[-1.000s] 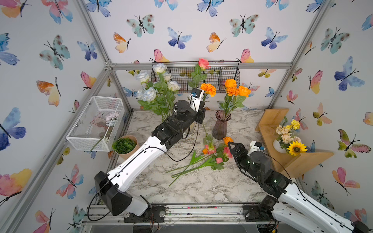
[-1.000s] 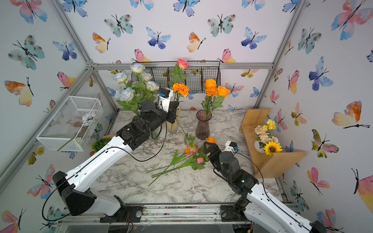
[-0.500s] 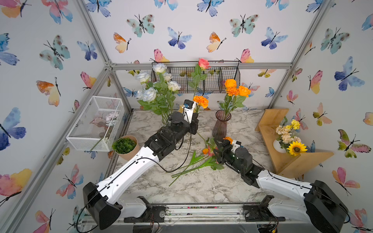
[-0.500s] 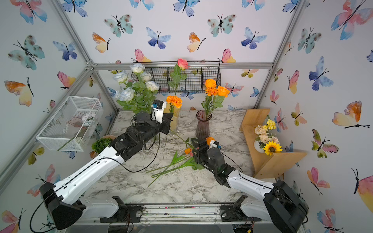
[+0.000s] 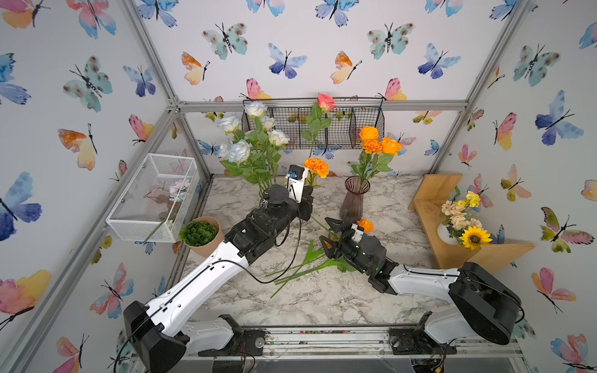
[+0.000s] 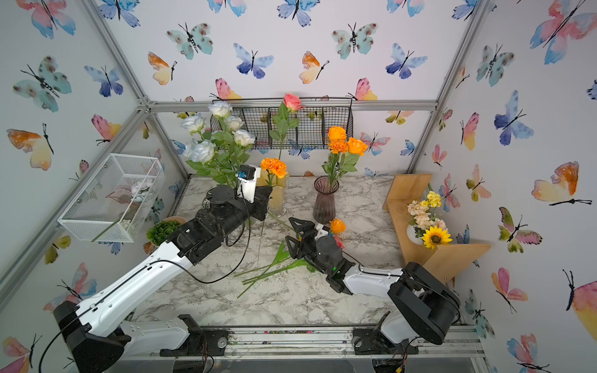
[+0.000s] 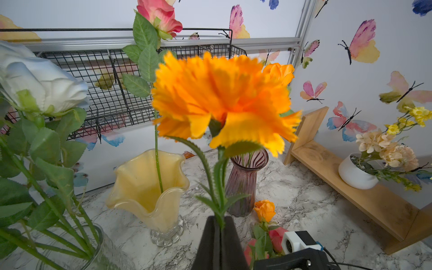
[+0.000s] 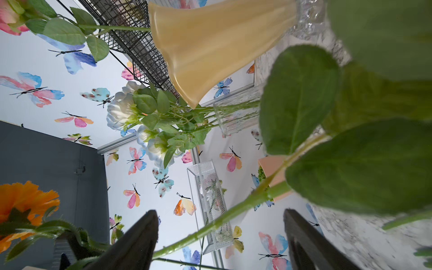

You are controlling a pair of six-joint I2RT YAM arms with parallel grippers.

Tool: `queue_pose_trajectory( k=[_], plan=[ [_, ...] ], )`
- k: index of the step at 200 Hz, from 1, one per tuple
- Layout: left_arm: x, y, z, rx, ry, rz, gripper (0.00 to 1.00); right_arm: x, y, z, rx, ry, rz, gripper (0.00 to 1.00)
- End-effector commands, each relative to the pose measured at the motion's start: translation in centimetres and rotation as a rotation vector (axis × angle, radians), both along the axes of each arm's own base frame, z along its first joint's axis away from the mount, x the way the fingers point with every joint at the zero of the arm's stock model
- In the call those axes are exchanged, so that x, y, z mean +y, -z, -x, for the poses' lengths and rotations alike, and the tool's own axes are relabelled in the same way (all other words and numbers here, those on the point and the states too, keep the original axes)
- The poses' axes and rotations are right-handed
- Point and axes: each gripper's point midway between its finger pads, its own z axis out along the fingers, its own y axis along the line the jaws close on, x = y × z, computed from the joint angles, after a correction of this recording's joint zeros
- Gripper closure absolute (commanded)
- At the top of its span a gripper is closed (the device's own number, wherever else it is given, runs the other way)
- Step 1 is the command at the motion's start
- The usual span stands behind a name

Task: Arrange the flowers in different vases according to their colors
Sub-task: Pick up the flower at the center of the board.

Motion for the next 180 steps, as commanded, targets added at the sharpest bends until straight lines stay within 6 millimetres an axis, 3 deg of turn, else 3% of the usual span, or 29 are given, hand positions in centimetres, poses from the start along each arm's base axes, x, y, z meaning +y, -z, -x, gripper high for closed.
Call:
queue_pose_trajectory(
  k=[1, 47, 58, 79, 101, 137, 161, 180],
  plan=[
    [1.0, -1.3, 0.6, -0.019, -0.023, 0.036, 1.00, 0.0, -0.9, -0.9, -0.003, 0.055, -0.069, 0.16],
    [1.5, -0.8, 1.1, -0.010, -0.024, 0.042, 1.00, 0.4, 0.0, -2.1, 0.013, 0.092, -0.107, 0.29],
    [1.6, -0.6, 1.2, -0.009, -0.024, 0.040, 1.00, 0.4, 0.0, -2.3, 0.011, 0.103, -0.112, 0.41],
    [1.7, -0.5, 1.2, -0.012, -0.027, 0.035, 1.00, 0.1, -0.2, -2.6, -0.001, 0.126, -0.134, 0.78],
    [1.9, -0.5, 1.1, -0.022, -0.039, 0.017, 1.00, -0.2, -0.8, -2.5, -0.012, 0.134, -0.137, 0.97],
    [3.2, -1.7, 0.4, -0.048, -0.077, 0.008, 1.00, -1.4, -2.1, -2.3, -0.044, 0.174, -0.030, 0.98],
    [4.6, -3.3, -0.4, -0.066, -0.096, 0.008, 1.00, -3.2, -1.2, -2.0, -0.024, 0.220, 0.178, 0.98],
    [5.8, -4.6, -0.7, -0.092, -0.132, -0.018, 1.00, -4.7, -0.1, -1.6, -0.026, 0.252, 0.240, 0.98]
  ],
)
